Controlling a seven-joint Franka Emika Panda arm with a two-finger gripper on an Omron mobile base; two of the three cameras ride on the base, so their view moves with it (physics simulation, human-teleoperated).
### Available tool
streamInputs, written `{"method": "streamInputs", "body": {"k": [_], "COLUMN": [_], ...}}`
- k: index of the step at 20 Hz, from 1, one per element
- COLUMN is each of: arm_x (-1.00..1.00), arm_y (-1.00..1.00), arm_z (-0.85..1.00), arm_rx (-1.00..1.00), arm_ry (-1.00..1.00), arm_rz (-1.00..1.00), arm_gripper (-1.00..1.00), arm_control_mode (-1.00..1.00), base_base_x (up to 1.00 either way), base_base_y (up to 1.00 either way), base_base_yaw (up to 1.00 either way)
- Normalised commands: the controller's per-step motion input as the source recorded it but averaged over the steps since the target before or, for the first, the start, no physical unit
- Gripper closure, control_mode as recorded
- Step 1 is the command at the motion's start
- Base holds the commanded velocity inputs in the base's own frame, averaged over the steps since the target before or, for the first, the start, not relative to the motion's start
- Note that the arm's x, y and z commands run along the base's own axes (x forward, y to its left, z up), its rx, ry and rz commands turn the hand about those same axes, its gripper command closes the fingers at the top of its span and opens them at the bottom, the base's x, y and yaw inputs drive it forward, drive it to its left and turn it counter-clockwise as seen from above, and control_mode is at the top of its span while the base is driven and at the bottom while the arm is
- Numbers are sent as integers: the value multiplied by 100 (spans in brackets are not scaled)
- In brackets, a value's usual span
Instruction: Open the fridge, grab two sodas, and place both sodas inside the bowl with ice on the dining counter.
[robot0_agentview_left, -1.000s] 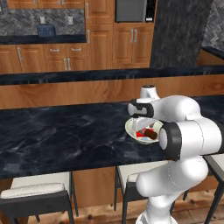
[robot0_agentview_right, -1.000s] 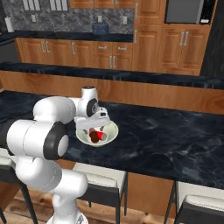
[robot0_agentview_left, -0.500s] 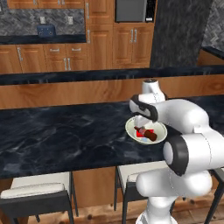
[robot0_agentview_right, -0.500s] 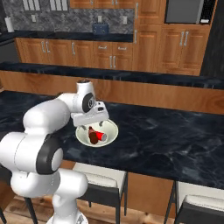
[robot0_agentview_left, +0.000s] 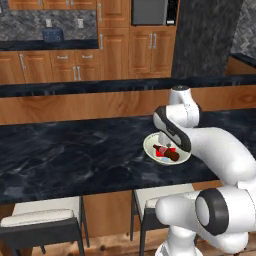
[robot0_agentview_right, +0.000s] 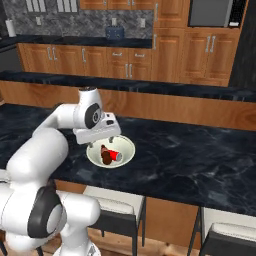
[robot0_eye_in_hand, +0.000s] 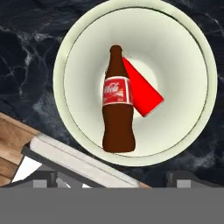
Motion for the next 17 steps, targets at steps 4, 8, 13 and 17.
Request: {"method": "streamInputs", "body": {"k": [4, 8, 13, 17], "arm_x": [-63, -62, -64, -63], "arm_y": [0, 1, 4, 4], "arm_z": [43, 51, 56, 52], "arm_rx": [0, 0, 0, 0], "arm_ry": [-4, -8, -12, -12], "arm_rz": [0, 0, 0, 0], "arm_gripper": [-100, -100, -100, -100], "arm_control_mode": [-100, -100, -100, -100], "base_base_x": [0, 0, 0, 0], "base_base_y": [0, 0, 0, 0], "base_base_yaw": [0, 0, 0, 0]}}
